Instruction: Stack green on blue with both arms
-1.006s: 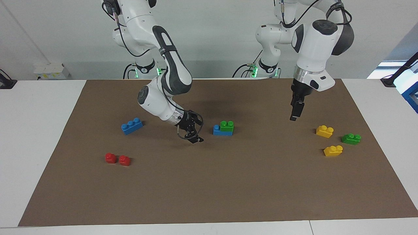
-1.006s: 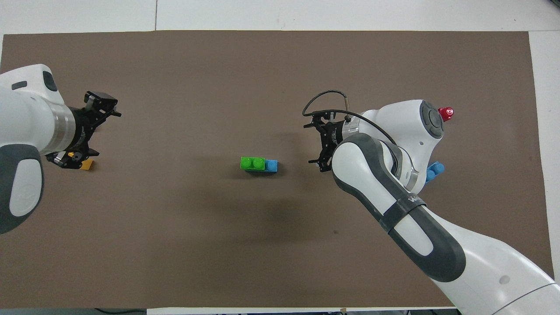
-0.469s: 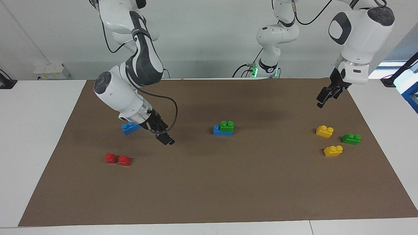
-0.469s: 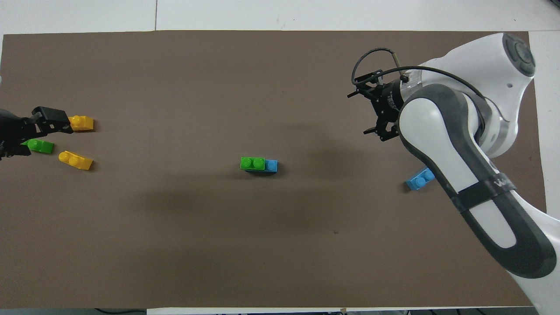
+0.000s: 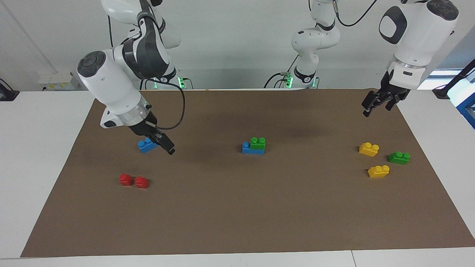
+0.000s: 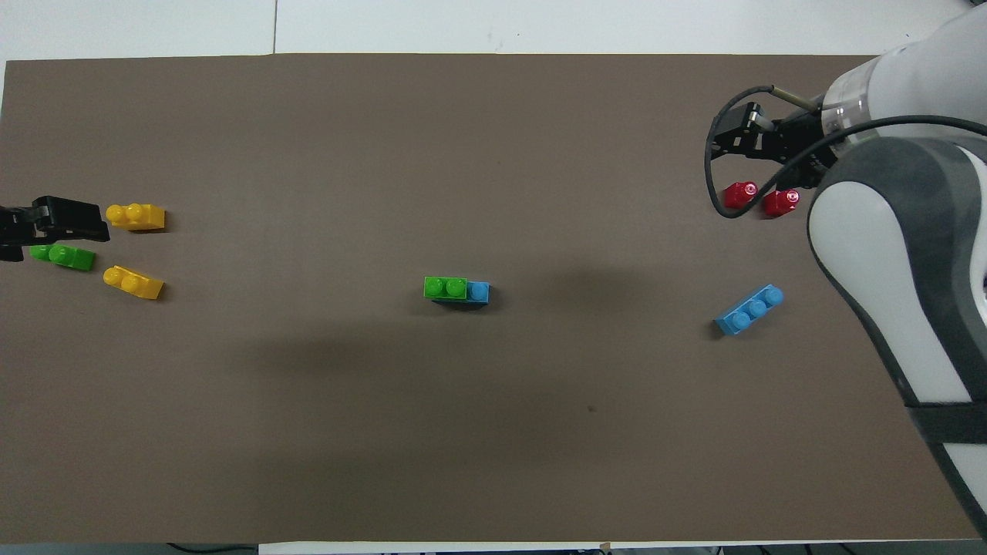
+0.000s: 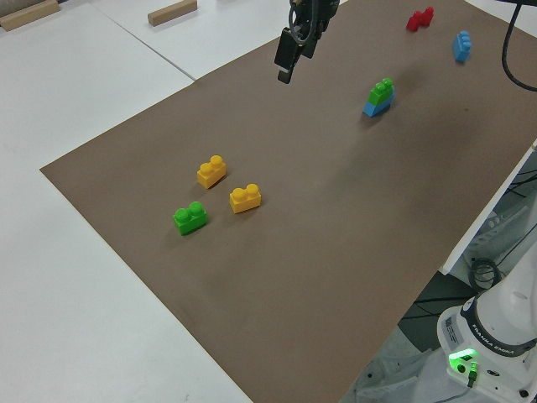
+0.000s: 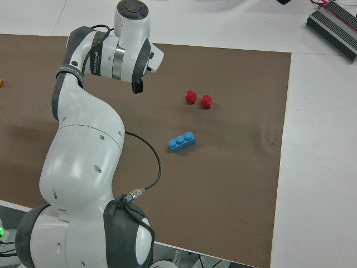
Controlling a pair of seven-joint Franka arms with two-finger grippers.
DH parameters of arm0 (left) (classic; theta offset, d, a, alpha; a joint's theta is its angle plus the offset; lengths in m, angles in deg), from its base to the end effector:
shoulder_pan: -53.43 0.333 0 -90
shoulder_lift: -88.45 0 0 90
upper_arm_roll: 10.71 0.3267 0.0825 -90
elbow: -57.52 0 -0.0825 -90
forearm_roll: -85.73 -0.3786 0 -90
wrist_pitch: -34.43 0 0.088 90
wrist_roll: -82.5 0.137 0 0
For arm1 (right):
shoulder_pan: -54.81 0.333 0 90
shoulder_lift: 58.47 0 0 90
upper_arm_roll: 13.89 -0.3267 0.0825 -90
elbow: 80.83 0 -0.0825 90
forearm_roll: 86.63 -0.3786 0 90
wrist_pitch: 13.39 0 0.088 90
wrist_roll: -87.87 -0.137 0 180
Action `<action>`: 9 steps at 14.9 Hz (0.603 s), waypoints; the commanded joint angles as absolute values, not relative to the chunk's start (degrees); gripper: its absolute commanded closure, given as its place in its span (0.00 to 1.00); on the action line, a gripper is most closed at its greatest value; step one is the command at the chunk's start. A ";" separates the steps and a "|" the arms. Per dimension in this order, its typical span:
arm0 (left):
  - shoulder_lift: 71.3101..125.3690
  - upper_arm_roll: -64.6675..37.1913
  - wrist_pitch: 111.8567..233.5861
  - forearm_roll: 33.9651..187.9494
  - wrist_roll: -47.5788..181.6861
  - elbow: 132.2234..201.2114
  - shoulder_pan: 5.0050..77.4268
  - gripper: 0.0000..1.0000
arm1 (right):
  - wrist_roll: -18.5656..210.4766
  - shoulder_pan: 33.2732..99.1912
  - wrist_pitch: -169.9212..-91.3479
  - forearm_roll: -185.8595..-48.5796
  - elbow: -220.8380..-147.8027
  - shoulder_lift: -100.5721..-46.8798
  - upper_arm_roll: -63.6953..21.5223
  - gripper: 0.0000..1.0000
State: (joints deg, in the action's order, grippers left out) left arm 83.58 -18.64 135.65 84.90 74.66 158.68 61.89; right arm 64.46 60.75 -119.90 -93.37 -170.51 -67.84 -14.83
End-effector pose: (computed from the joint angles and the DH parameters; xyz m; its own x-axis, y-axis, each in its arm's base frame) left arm 0.5395 0.0041 0.5767 0.9859 0.1422 0.0878 0.1440 -0.9895 -0.0143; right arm 0.6207 0.0868 0.5402 0.9467 -0.3144 0.0702 -0.3005 -0.9403 -0.1596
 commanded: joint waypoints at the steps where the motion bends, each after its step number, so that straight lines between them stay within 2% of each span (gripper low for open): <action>1: 84.24 -18.62 131.64 85.91 77.22 154.91 61.70 0.00 | 78.68 58.50 -118.42 -89.80 -170.83 -64.55 -15.38 0.00; 6: 86.69 -17.22 126.99 85.91 77.14 149.03 58.28 0.00 | 88.04 57.01 -117.37 -87.24 -172.41 -61.99 -15.38 0.00; 8: 87.48 -14.33 124.44 86.08 77.14 146.30 54.94 0.00 | 88.13 55.87 -111.94 -88.30 -173.99 -60.68 -15.55 0.00; 9: 87.66 -14.14 123.99 86.08 77.14 146.03 54.67 0.00 | 87.96 56.04 -111.83 -88.39 -173.82 -60.67 -15.47 0.00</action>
State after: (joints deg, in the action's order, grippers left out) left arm 85.43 -16.53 127.42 85.06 76.38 150.20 57.05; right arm 86.47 57.30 -113.11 -88.34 -171.31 -62.67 -14.77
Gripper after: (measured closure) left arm 0.000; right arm 0.000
